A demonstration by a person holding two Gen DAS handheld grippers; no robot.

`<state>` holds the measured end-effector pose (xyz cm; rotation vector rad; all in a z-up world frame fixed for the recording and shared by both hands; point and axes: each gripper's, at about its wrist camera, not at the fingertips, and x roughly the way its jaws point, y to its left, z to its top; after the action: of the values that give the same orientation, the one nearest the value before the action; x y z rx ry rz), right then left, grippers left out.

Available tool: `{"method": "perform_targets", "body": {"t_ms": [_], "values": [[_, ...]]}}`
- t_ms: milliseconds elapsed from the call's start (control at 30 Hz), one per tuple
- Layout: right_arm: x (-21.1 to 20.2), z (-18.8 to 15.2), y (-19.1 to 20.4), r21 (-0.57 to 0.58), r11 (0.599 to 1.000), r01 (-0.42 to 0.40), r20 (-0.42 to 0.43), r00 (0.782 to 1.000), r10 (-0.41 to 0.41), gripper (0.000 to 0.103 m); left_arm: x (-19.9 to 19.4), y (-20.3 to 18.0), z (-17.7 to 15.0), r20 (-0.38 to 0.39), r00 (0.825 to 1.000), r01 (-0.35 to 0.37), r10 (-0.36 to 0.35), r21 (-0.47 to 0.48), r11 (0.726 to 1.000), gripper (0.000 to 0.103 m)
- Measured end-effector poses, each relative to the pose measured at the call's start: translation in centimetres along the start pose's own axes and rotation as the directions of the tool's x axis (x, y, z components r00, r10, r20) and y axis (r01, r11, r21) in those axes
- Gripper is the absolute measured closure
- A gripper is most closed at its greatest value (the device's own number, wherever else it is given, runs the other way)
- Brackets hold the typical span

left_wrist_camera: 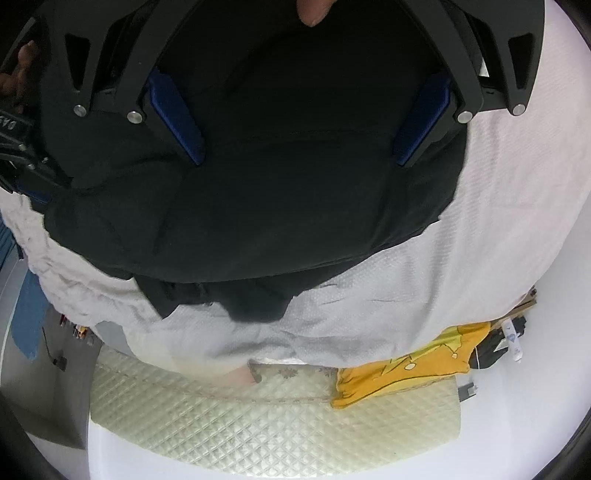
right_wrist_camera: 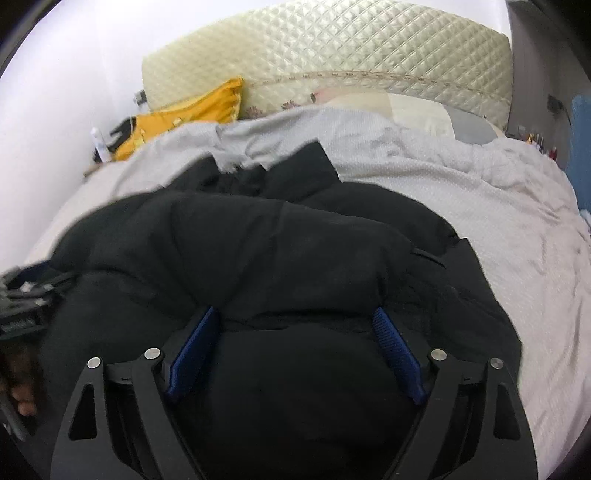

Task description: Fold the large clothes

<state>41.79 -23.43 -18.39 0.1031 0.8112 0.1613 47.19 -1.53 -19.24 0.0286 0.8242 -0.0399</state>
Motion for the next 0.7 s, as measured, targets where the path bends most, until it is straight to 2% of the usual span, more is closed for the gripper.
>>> {"method": "perform_targets", "body": {"t_ms": [200,367,533,700], "values": [[-9.4,1.9,1.1,0.005,1.000,-0.024,0.120,0.992,0.023,0.019,-8.0,0.1,1.5,0.063,0.998,0.028,-0.026,-0.043,0.999,0.001],[-18.2,3.6,2.7,-0.019,1.000,-0.001,0.218,0.976,0.005,0.019,-17.8,-0.9,2.9,0.163,0.986,0.041,-0.038,-0.018,0.999,0.001],[-27.2,4.3,4.6,-0.023,1.000,0.009,0.329,0.944,-0.001,0.019,-26.8,-2.0,3.2,0.240,0.970,0.049,-0.046,-0.009,0.999,0.001],[-33.8,3.8,6.0,-0.032,0.999,0.021,0.394,0.919,-0.007,0.019,-34.8,-2.8,2.3,0.299,0.953,0.050,-0.051,0.011,0.999,0.001]]}}
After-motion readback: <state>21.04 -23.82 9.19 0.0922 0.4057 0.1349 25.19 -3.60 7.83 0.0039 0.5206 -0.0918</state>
